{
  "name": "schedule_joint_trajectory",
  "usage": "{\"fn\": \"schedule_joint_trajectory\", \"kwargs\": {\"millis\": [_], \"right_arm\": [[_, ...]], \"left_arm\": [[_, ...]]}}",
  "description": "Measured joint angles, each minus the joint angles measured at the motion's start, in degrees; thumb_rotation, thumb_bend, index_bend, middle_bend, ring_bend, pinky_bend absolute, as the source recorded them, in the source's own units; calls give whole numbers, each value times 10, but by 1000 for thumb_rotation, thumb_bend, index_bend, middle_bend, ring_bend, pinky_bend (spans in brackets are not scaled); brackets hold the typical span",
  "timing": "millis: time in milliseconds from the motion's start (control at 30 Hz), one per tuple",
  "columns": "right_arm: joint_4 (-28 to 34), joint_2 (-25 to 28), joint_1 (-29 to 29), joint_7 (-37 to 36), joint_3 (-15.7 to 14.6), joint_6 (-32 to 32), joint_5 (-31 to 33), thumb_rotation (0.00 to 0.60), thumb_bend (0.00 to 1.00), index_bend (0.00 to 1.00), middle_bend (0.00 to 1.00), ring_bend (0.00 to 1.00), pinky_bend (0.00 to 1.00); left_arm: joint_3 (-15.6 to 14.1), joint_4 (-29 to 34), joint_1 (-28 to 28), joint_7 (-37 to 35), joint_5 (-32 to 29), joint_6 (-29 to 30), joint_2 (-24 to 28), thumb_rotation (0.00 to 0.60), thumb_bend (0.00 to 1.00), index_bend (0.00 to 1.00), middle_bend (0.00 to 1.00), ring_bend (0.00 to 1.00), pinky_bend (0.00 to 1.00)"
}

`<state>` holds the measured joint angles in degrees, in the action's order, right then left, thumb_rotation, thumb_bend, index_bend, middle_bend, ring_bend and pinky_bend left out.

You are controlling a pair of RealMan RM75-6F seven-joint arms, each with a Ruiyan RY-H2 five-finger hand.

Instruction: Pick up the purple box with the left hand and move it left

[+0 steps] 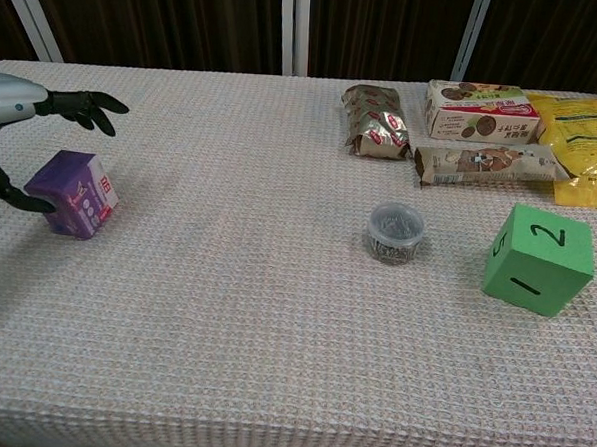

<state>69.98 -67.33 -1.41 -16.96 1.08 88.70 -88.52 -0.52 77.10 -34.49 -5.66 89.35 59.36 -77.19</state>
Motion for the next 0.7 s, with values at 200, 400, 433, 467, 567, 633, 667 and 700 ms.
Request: {"fn": "schedule_joint_trajectory", "kwargs": {"millis": [200,400,433,467,567,633,667,700], "right_arm": [[0,0,-1,-1,0,0,1,600,242,0,0,0,0],[-3,2,-2,-8,0,1,1,600,242,0,0,0,0],[-3,3,-2,-8,0,1,1,600,242,0,0,0,0],[-3,3,-2,-8,0,1,1,600,242,0,0,0,0],[-1,4,-2,-5,0,3,-3,600,242,0,0,0,0],[2,4,-1,-1,-1,6,-5,600,242,0,0,0,0],[5,5,-1,2,-1,7,-6,600,242,0,0,0,0],[8,6,-1,6,-1,7,-7,600,242,0,0,0,0]], "left_arm": [[-2,2,2,-9,0,3,3,600,93,21,164,149,172],[-2,9,11,-63,-10,8,10,600,93,19,167,120,173],[-2,8,13,-80,-12,8,11,600,93,19,173,111,173],[-2,6,15,-106,-15,6,11,600,93,19,178,110,173],[-4,-6,19,-182,-19,3,6,600,94,19,204,107,172],[-5,-24,22,-230,-18,3,-2,600,94,19,212,107,172],[-6,-40,23,-259,-16,4,-9,600,94,19,218,107,172],[-7,-53,24,-279,-15,5,-16,600,93,19,223,107,171]]}}
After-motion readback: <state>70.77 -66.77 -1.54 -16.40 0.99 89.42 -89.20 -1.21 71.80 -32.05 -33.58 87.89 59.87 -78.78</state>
